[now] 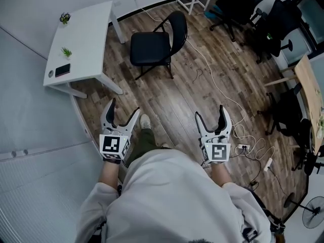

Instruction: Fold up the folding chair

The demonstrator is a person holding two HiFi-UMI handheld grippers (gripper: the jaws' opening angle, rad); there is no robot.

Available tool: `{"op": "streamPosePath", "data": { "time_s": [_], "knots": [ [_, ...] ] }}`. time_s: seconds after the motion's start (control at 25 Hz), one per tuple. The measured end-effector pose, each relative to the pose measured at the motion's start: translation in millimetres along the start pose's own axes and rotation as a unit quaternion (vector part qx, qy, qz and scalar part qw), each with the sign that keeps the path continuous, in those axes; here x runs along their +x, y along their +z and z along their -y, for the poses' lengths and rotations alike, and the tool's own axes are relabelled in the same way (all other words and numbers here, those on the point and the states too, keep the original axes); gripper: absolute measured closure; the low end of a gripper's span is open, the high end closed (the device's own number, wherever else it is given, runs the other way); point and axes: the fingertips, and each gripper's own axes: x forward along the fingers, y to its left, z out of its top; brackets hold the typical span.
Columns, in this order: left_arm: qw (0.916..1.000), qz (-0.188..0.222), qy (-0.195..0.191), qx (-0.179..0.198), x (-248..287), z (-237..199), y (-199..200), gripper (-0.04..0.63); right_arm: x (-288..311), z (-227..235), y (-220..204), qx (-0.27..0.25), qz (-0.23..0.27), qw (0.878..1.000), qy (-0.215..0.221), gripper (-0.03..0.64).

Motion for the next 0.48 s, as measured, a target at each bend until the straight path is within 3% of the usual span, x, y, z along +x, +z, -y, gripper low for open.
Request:
{"op": "streamPosePath", "data": {
  "time_s": [0.48],
  "knots": [
    [0.9997, -0.013, -0.015, -0.015, 92, -130, 3, 0.201, 165, -17, 35, -0.025, -0.002, 1.000, -0.013, 0.229]
  ]
}}
